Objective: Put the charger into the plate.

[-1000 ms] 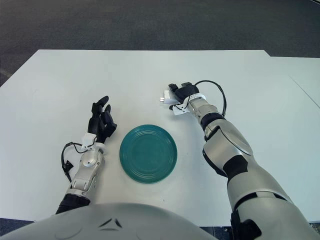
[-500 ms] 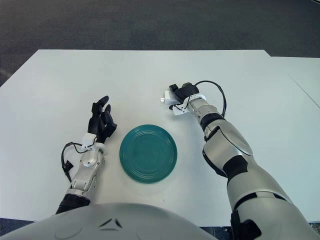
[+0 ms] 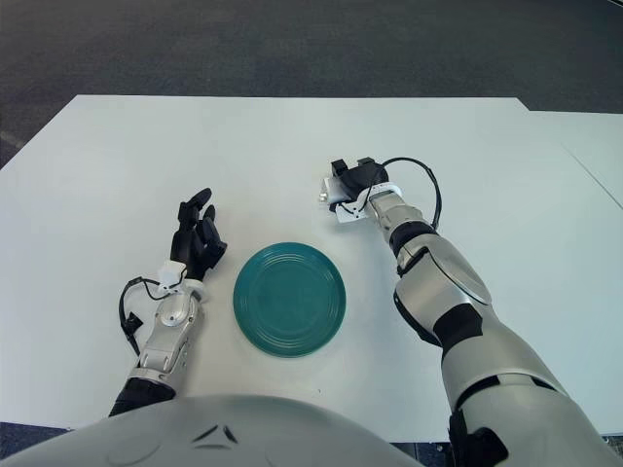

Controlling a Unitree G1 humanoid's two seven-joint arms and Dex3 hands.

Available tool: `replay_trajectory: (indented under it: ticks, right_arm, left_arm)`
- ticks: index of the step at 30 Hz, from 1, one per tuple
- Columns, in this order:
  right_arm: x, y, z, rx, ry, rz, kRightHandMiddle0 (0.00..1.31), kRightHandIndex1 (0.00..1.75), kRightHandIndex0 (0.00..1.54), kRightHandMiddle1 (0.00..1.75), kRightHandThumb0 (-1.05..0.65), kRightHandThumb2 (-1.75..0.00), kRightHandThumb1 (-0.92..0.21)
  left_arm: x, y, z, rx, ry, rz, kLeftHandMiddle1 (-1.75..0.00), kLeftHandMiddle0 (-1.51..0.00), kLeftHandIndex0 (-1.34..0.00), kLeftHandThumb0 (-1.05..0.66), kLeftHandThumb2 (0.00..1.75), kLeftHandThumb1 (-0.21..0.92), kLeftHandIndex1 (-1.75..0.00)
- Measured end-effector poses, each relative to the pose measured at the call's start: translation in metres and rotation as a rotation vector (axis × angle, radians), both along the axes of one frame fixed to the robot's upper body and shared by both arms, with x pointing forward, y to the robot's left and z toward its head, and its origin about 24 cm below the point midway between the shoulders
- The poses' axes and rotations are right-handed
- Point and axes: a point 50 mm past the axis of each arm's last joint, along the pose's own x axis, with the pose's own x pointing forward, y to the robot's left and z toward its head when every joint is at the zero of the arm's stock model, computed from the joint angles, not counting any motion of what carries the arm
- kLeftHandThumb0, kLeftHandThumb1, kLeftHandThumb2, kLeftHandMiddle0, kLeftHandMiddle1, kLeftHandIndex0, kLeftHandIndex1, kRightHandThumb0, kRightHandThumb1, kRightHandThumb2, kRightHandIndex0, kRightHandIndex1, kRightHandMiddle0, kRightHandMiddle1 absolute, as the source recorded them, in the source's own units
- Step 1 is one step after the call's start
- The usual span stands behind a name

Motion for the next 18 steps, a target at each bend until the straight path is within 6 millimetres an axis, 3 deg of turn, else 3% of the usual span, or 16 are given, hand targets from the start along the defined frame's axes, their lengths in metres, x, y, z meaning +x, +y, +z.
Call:
replay_trajectory:
  ticks: [8, 18]
  right_arm:
    - [0.0001, 0.0002, 0.0004, 0.007, -0.011, -0.001, 0.81, 1.75, 1.01, 1.75, -0.46, -0.76, -0.92]
    - [0.0012, 0.0002, 0.0012, 0.026, -0.020, -0.034, 0.83, 1.75, 1.05, 1.75, -0.44, -0.77, -0.92]
  left_arm:
    - [-0.0006, 0.0001, -0.0015, -0.001, -0.002, 0.000, -0.05, -0.46, 0.00, -0.94, 0.92, 0.92, -0.92]
    - [-0.0005, 0.0016, -0.0020, -0.021, -0.007, -0.011, -0.04, -0.45, 0.00, -0.93, 0.94, 0.92, -0.87]
